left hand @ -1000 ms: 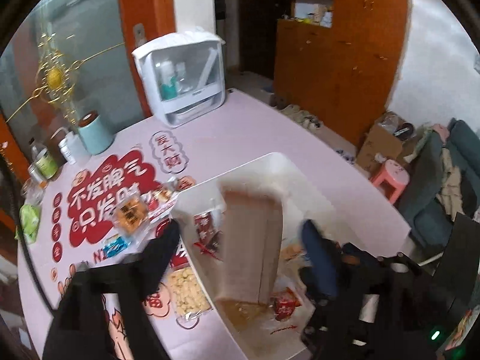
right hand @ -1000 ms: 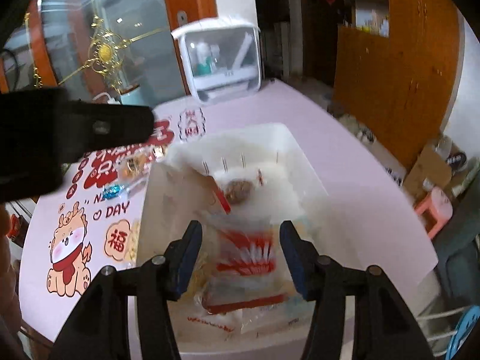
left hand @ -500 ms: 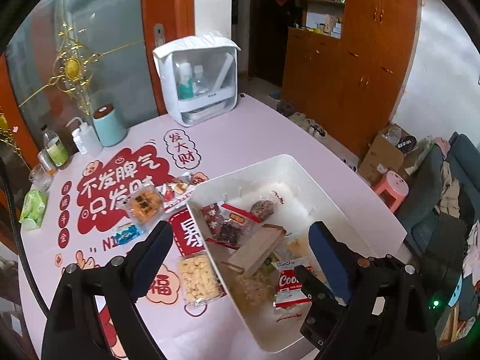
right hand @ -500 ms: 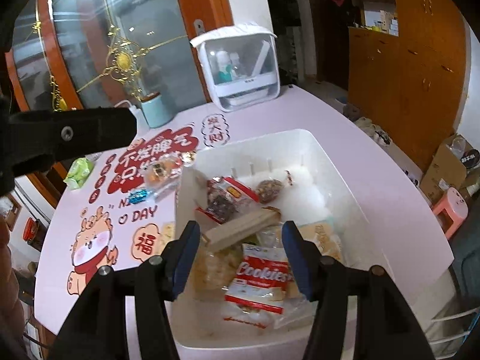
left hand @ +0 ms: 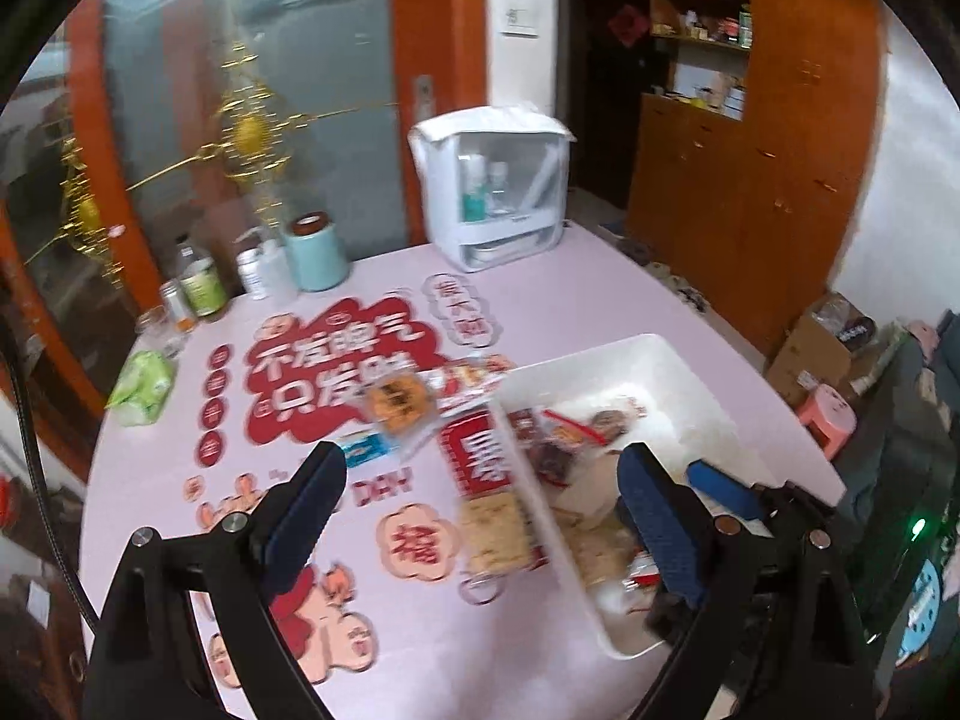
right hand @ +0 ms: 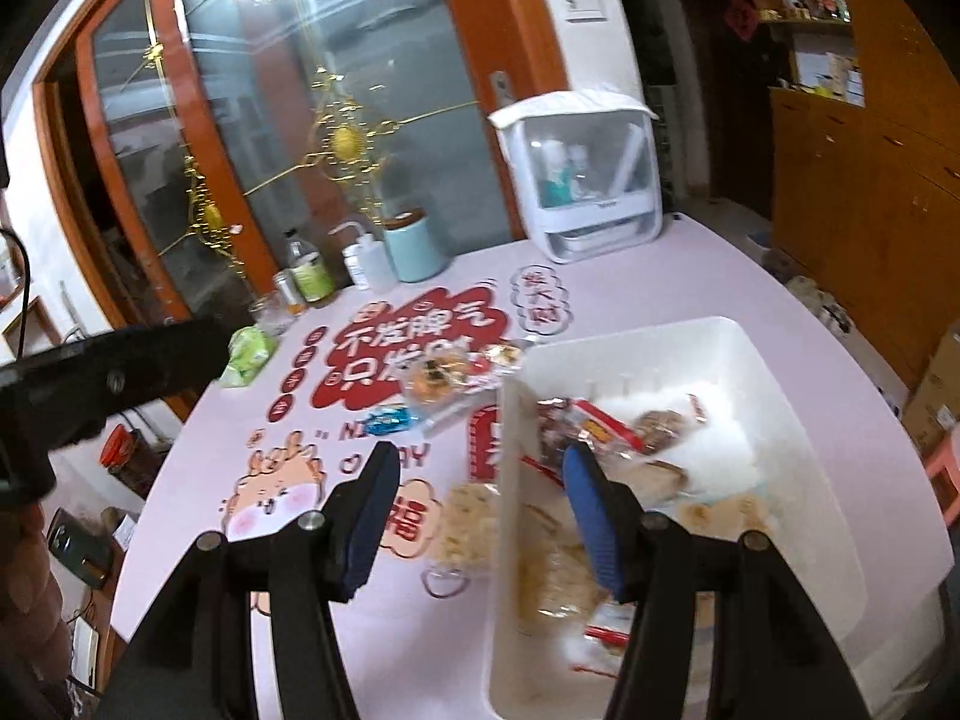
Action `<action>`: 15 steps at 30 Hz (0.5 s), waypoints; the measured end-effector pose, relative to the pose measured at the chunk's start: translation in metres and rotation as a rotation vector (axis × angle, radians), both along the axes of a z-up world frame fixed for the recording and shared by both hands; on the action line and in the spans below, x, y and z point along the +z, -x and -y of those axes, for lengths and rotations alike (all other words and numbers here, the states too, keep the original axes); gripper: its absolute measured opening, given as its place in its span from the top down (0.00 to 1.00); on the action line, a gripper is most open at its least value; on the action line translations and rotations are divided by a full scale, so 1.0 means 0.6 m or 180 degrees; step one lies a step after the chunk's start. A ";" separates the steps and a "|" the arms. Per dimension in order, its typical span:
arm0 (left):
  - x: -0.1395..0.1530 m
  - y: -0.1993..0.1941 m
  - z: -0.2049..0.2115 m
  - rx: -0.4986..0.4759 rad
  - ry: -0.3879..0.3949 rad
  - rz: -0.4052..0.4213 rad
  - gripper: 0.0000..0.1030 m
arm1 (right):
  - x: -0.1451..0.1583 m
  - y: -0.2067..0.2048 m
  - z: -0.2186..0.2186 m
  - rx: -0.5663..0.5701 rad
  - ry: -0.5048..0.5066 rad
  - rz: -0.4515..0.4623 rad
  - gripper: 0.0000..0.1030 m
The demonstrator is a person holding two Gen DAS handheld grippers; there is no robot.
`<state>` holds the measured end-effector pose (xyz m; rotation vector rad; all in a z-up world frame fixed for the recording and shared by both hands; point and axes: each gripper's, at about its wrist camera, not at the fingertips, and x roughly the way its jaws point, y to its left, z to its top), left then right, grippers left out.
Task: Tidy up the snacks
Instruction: 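Move both open grippers back toward the orange cake bag and blue candy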
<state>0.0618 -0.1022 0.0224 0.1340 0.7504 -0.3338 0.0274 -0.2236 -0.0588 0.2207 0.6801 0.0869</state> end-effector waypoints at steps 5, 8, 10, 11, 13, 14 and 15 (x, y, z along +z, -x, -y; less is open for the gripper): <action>-0.009 -0.002 -0.094 0.0326 -0.0073 0.0000 0.11 | 0.004 -0.017 -0.034 0.0084 0.0027 0.0010 0.44; -0.021 -0.013 -0.159 0.0534 -0.0122 -0.0013 0.11 | 0.003 -0.025 -0.049 0.0087 0.0073 -0.0011 0.44; -0.033 -0.032 -0.196 0.0653 -0.0144 -0.0050 0.11 | 0.002 -0.036 -0.059 0.0066 0.0100 -0.0042 0.44; -0.041 -0.045 -0.220 0.0730 -0.0149 -0.0086 0.11 | 0.002 -0.039 -0.060 0.0050 0.0109 -0.0062 0.44; -0.056 -0.070 -0.255 0.0821 -0.0127 -0.0162 0.11 | 0.002 -0.054 -0.066 0.0013 0.0099 -0.0121 0.44; -0.065 -0.085 -0.274 0.0869 -0.0111 -0.0208 0.11 | 0.002 -0.060 -0.069 0.0000 0.0101 -0.0133 0.44; -0.073 -0.097 -0.288 0.0905 -0.0094 -0.0242 0.11 | 0.003 -0.072 -0.074 -0.0002 0.0114 -0.0151 0.44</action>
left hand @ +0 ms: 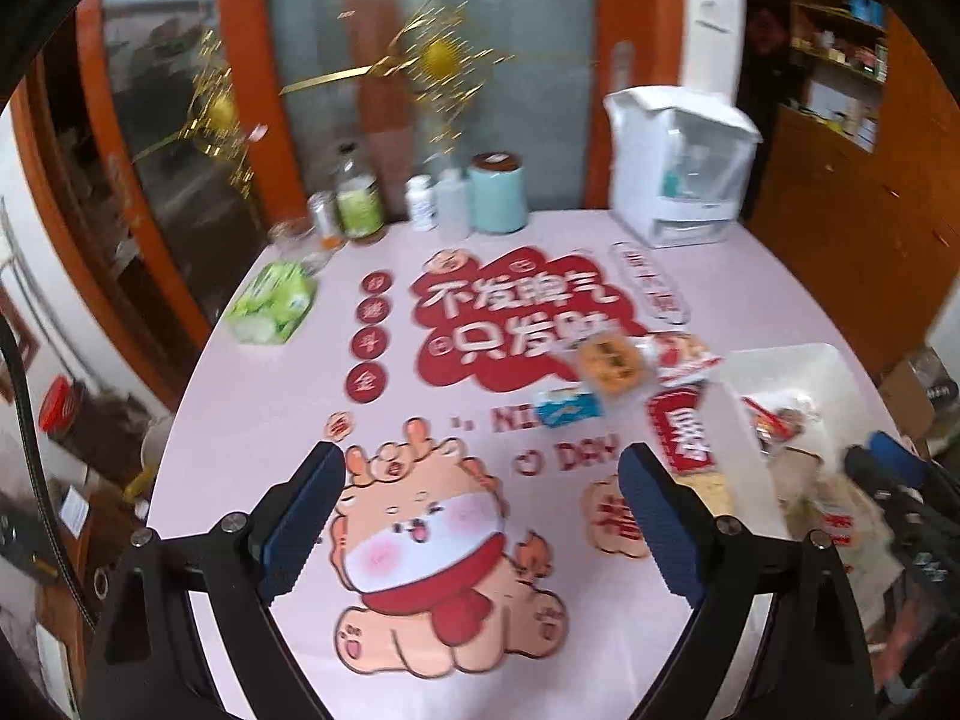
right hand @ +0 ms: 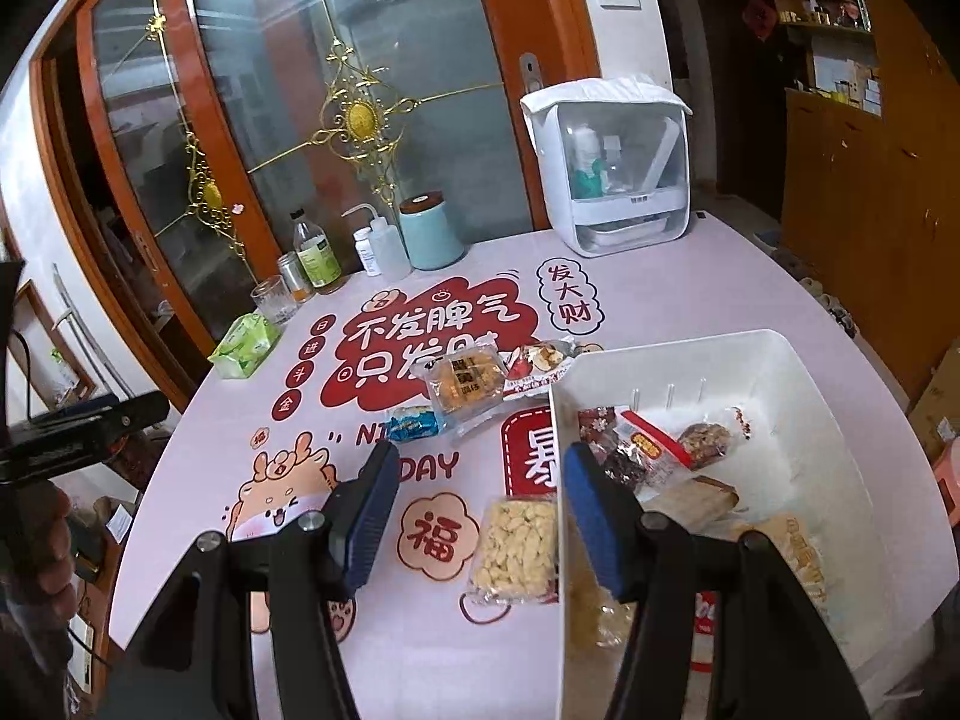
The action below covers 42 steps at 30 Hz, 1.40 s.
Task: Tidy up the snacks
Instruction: 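Move both open grippers back toward the orange cake bag and blue candy, then grasp the clear orange puff bag with the right gripper while the left gripper grasps the blue candy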
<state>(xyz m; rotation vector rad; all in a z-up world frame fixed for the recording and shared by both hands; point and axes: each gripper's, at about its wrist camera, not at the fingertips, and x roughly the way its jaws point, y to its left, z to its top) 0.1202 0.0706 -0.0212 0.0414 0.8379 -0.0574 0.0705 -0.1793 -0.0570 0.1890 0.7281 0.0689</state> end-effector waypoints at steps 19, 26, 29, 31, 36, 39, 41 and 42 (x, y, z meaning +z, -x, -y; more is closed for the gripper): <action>-0.247 -0.280 0.092 -0.1642 -0.0187 -0.0613 0.11 | -0.135 -0.403 -0.072 0.0546 0.0104 -0.1024 0.24; -0.290 -0.317 0.091 -0.1671 -0.0024 -0.0778 0.11 | -0.215 -0.471 -0.099 0.0735 0.0323 -0.1404 0.24; -0.292 -0.323 0.085 -0.1652 0.0023 -0.0787 0.11 | -0.247 -0.489 -0.101 0.0739 0.0377 -0.1597 0.24; -0.293 -0.326 0.081 -0.1651 0.0054 -0.0788 0.11 | -0.259 -0.495 -0.101 0.0713 0.0488 -0.1622 0.23; -0.296 -0.331 0.081 -0.1702 0.0035 -0.0798 0.11 | -0.280 -0.512 -0.096 0.0743 0.0381 -0.1782 0.21; -0.299 -0.332 0.090 -0.1775 0.0012 -0.0815 0.11 | -0.285 -0.518 -0.088 0.0772 0.0250 -0.1860 0.20; -0.300 -0.332 0.101 -0.1875 -0.0012 -0.0833 0.11 | -0.286 -0.520 -0.087 0.0796 0.0221 -0.1926 0.20; -0.300 -0.331 0.106 -0.1912 -0.0025 -0.0838 0.11 | -0.285 -0.521 -0.088 0.0806 0.0223 -0.1946 0.20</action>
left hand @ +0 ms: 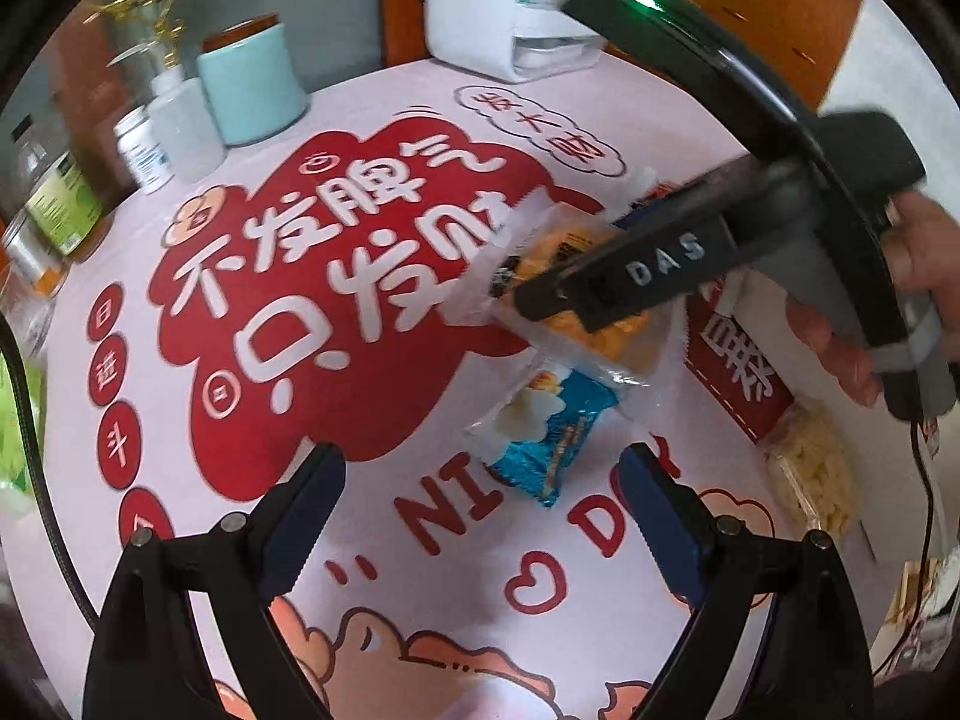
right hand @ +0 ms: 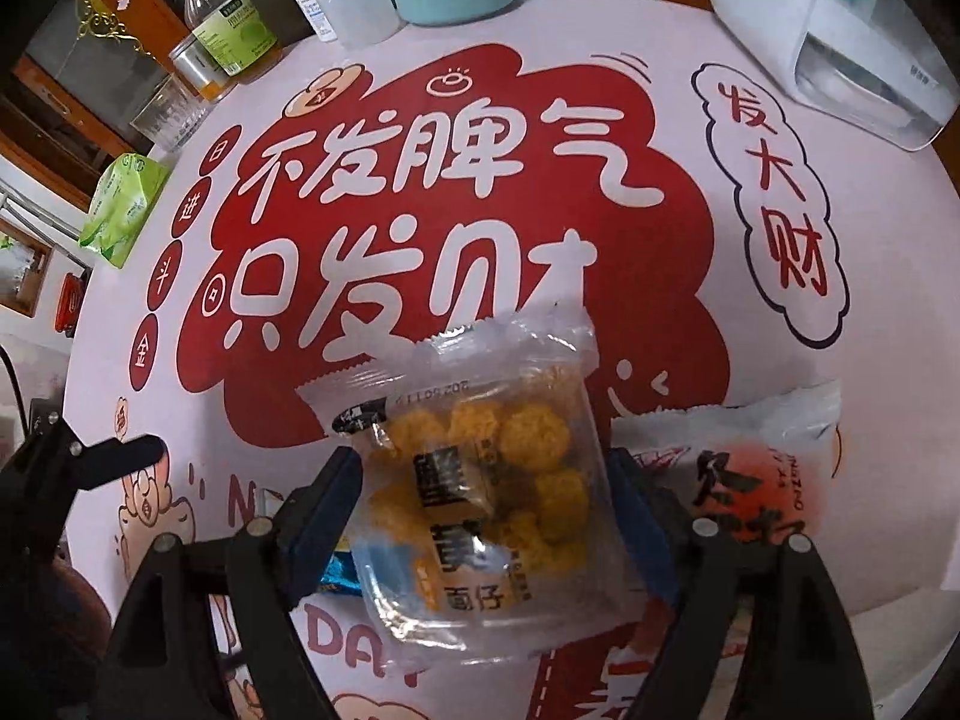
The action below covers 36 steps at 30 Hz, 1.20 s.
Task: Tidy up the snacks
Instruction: 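Grasp the clear orange puff bag with the right gripper while the left gripper grasps the blue candy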
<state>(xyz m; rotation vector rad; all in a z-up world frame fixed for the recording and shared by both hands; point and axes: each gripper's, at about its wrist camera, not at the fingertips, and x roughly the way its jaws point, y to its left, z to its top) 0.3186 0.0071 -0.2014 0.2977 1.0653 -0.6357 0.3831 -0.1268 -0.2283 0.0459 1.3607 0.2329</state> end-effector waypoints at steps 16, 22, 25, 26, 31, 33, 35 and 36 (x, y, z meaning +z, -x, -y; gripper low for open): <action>-0.016 -0.017 0.031 -0.0199 0.0002 -0.0132 0.11 | -0.032 0.020 -0.056 0.0624 0.0460 0.0121 0.07; -0.022 -0.021 0.033 -0.0219 -0.0011 -0.0151 0.11 | -0.026 0.021 -0.050 0.0484 0.0301 0.0191 0.22; -0.023 -0.022 0.037 -0.0262 -0.0035 -0.0144 0.11 | -0.025 0.017 -0.040 0.0389 0.0202 0.0165 0.22; -0.024 -0.024 0.040 -0.0280 -0.0042 -0.0149 0.11 | -0.024 0.016 -0.036 0.0357 0.0166 0.0160 0.22; -0.040 -0.022 0.060 -0.0528 -0.0077 -0.0290 0.11 | -0.018 0.014 -0.023 0.0258 -0.0005 0.0144 0.22; -0.046 -0.013 0.070 -0.0693 -0.0138 -0.0295 0.11 | -0.016 0.016 -0.022 0.0266 0.0002 0.0145 0.22; -0.052 0.000 0.079 -0.0861 -0.0237 -0.0252 0.11 | -0.018 0.015 -0.024 0.0272 0.0027 0.0153 0.22; -0.054 0.005 0.081 -0.0908 -0.0283 -0.0220 0.13 | -0.019 0.015 -0.024 0.0273 0.0039 0.0160 0.22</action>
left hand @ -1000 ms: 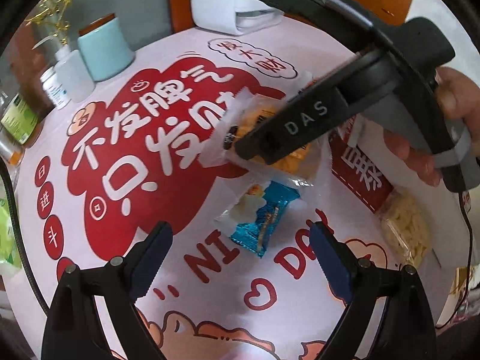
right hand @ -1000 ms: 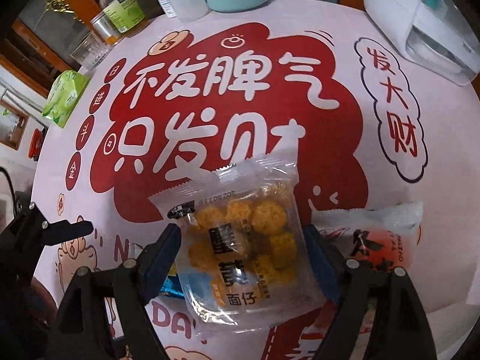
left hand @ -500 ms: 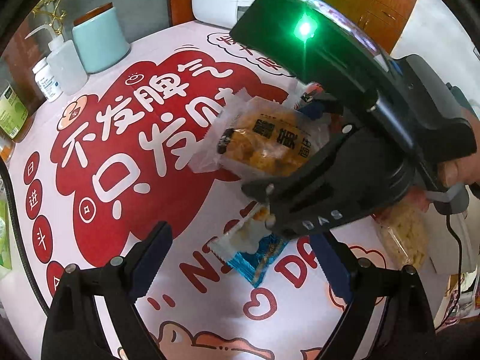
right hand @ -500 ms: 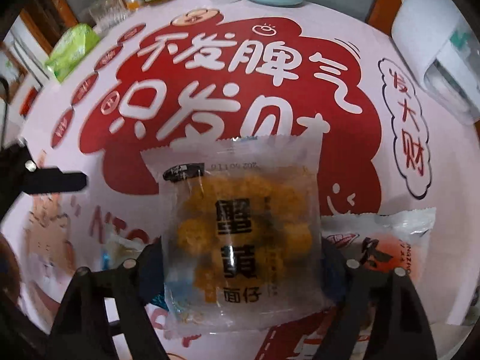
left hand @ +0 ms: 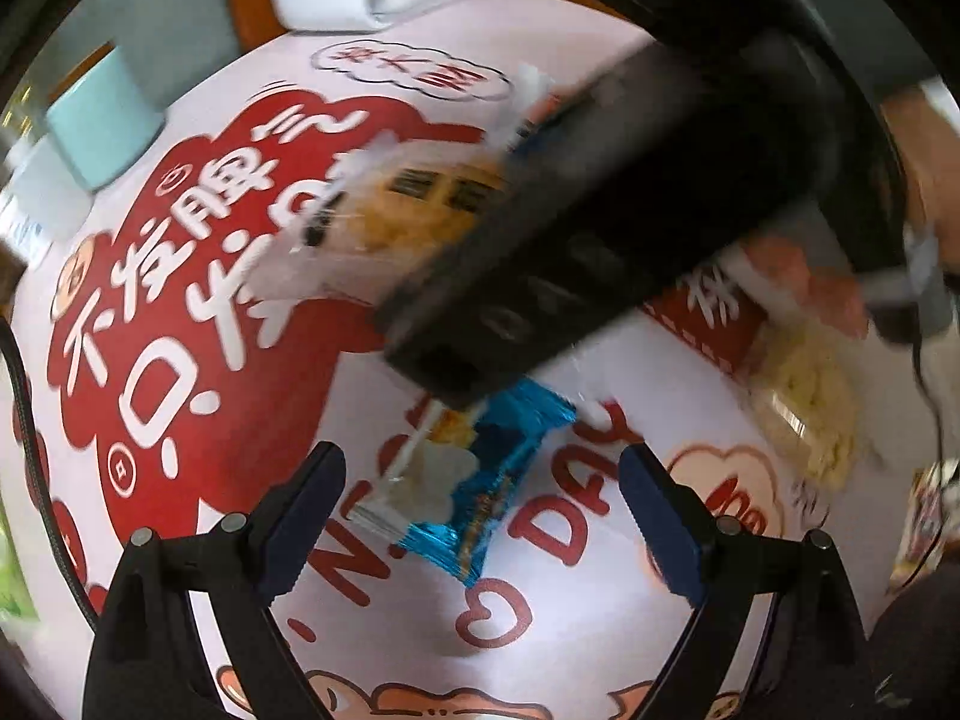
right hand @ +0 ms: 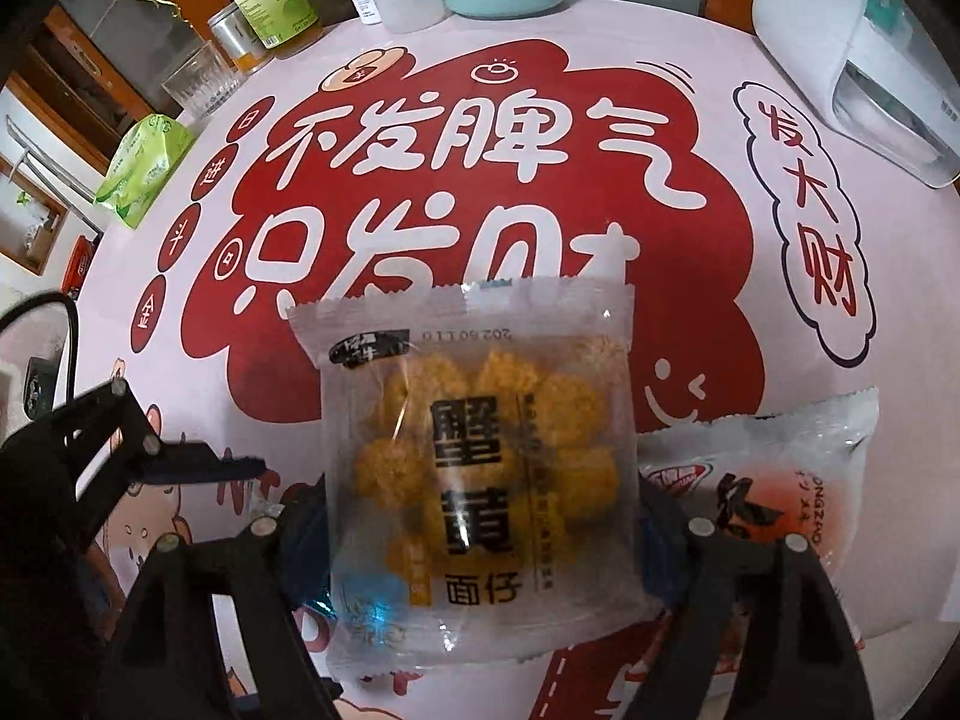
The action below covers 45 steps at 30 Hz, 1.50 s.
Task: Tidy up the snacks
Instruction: 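Grasp the clear orange puff bag with the right gripper while the left gripper grasps the blue candy, then carry the orange puff bag and blue candy over the white tray and release both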
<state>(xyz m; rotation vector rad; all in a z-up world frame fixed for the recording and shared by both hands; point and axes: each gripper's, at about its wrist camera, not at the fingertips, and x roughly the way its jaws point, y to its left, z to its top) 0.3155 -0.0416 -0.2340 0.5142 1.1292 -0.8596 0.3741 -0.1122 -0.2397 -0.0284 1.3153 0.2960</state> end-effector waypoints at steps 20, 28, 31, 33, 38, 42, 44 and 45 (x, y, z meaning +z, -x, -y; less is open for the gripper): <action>0.029 0.007 -0.085 0.1070 0.0005 0.0078 0.73 | 0.044 0.064 0.000 -0.0118 -0.0130 0.0217 0.22; 0.147 0.058 -0.092 0.1382 0.0095 0.0304 0.73 | 0.172 0.168 0.030 -0.0291 -0.0499 0.0745 0.22; 0.196 0.090 -0.080 0.1376 0.0202 0.0411 0.73 | 0.215 0.222 0.053 -0.0353 -0.0585 0.0934 0.22; 0.225 0.114 -0.070 0.1360 0.0278 0.0456 0.73 | 0.244 0.273 0.082 -0.0452 -0.0624 0.1072 0.22; 0.287 0.184 -0.012 0.1252 0.0502 0.0589 0.73 | 0.280 0.397 0.167 -0.0880 -0.0478 0.1277 0.22; 0.304 0.231 0.052 0.1128 0.0684 0.0547 0.72 | 0.282 0.475 0.243 -0.1264 -0.0160 0.1324 0.22; 0.307 0.253 0.092 0.1038 0.0746 0.0499 0.72 | 0.277 0.505 0.277 -0.1434 -0.0053 0.1292 0.21; 0.306 0.262 0.114 0.0979 0.0757 0.0479 0.72 | 0.273 0.519 0.295 -0.1525 -0.0004 0.1277 0.21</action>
